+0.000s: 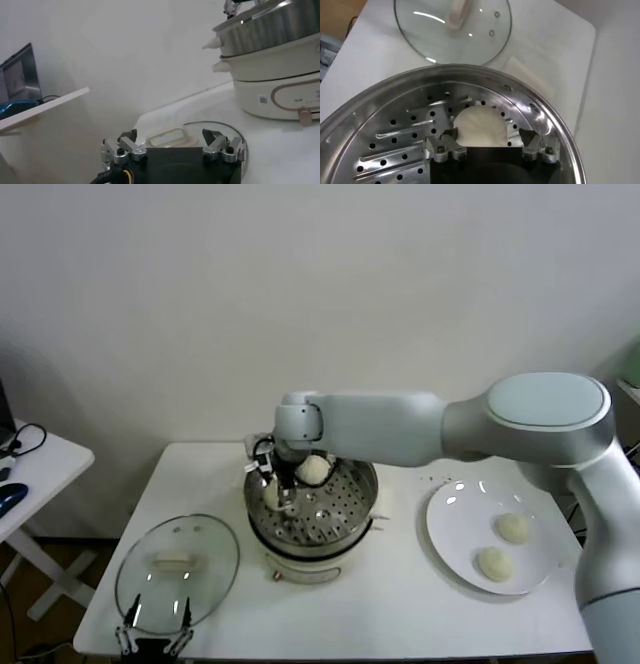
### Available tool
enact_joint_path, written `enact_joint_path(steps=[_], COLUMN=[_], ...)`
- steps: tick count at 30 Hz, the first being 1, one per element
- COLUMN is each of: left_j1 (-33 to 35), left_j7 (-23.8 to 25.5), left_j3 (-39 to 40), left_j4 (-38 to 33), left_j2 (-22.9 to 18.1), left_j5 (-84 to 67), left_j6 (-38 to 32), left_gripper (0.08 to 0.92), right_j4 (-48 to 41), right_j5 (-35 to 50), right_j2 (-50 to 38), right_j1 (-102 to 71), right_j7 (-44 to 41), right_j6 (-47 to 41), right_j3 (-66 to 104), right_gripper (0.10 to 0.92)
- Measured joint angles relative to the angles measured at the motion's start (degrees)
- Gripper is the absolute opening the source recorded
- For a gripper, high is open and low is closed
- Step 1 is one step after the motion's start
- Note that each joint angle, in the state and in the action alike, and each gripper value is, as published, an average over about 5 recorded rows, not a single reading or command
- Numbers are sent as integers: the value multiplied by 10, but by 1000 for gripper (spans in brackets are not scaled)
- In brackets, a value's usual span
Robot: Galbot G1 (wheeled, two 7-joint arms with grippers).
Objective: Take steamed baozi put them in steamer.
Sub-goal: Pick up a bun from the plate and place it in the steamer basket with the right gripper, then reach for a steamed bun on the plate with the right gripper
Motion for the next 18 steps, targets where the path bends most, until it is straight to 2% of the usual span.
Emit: enact_joint_path(steps=[6, 12, 18], left_j1=[3, 5, 5], left_j7=[0, 0, 0], left_j3=[-3, -4, -3], left_j4=[-3, -4, -5], left_j2=[0, 0, -1], left_j5=[0, 0, 0], left_j6=[0, 0, -2], left_gripper=[823, 823, 823], right_j4=[49, 122, 184], right_j5=[43, 72, 38], right_j2=[-62, -169, -302], right_j1=[96, 205, 269], right_j7=[-54, -112, -134], right_j6=[37, 77, 108], right_j3=[-42, -114, -211], right_gripper=[823, 823, 823])
